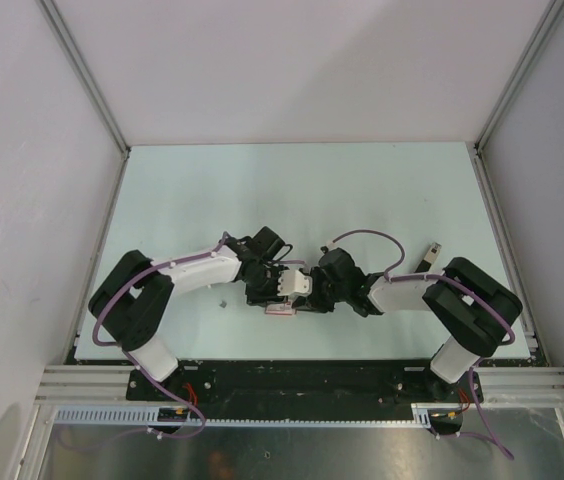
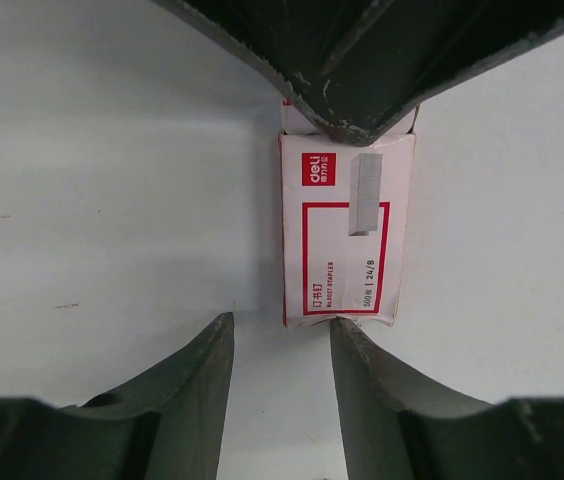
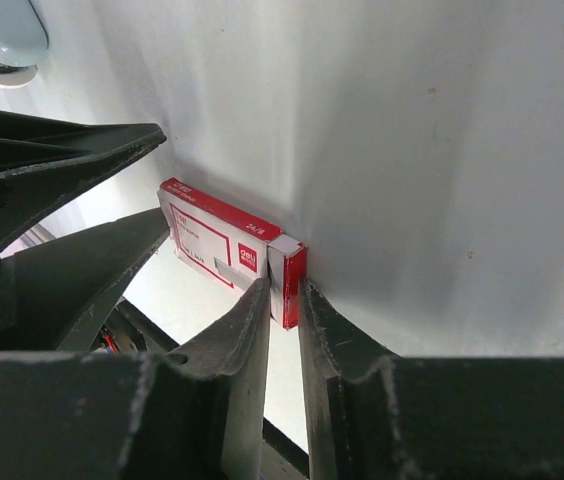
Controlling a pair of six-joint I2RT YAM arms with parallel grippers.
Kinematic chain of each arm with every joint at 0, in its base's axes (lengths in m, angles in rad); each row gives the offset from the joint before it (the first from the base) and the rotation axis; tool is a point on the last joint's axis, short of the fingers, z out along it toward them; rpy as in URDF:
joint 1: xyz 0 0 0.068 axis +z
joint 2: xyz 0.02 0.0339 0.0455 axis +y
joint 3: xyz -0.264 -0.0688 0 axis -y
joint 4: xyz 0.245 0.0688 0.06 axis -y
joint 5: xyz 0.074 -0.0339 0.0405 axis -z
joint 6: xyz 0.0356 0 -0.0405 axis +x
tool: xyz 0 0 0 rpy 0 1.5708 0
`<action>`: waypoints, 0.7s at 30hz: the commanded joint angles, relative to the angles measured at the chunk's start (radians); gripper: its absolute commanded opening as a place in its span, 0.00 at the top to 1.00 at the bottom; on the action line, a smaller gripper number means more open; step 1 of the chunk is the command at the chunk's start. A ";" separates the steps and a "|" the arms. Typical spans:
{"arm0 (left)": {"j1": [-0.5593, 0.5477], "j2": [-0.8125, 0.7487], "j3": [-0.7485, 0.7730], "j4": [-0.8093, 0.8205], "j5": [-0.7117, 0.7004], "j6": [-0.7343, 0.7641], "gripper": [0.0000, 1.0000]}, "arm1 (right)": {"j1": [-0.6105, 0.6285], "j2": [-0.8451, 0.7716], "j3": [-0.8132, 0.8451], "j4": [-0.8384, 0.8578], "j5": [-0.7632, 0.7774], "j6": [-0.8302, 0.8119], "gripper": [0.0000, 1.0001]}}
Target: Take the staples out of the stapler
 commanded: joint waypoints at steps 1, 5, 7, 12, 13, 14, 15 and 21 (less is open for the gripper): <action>-0.019 0.041 -0.010 0.044 0.032 -0.015 0.51 | 0.014 0.004 0.028 0.033 -0.006 0.015 0.77; -0.021 0.042 -0.010 0.046 0.028 -0.016 0.52 | 0.019 0.011 0.028 0.053 -0.014 0.023 0.77; -0.022 0.045 -0.009 0.046 0.027 -0.016 0.52 | 0.021 0.016 0.029 0.063 -0.018 0.028 0.76; -0.027 0.050 0.000 0.048 0.034 -0.023 0.52 | 0.025 0.029 0.029 0.086 -0.023 0.038 0.76; -0.029 0.050 0.004 0.049 0.037 -0.026 0.52 | 0.025 0.030 0.029 0.090 -0.025 0.041 0.76; -0.030 0.051 0.006 0.048 0.041 -0.029 0.52 | 0.025 0.032 0.029 0.095 -0.027 0.042 0.76; -0.031 0.052 0.010 0.048 0.046 -0.033 0.52 | 0.025 0.033 0.029 0.098 -0.027 0.044 0.76; -0.037 0.058 0.038 0.048 0.070 -0.058 0.52 | 0.017 0.034 0.028 0.101 -0.033 0.049 0.73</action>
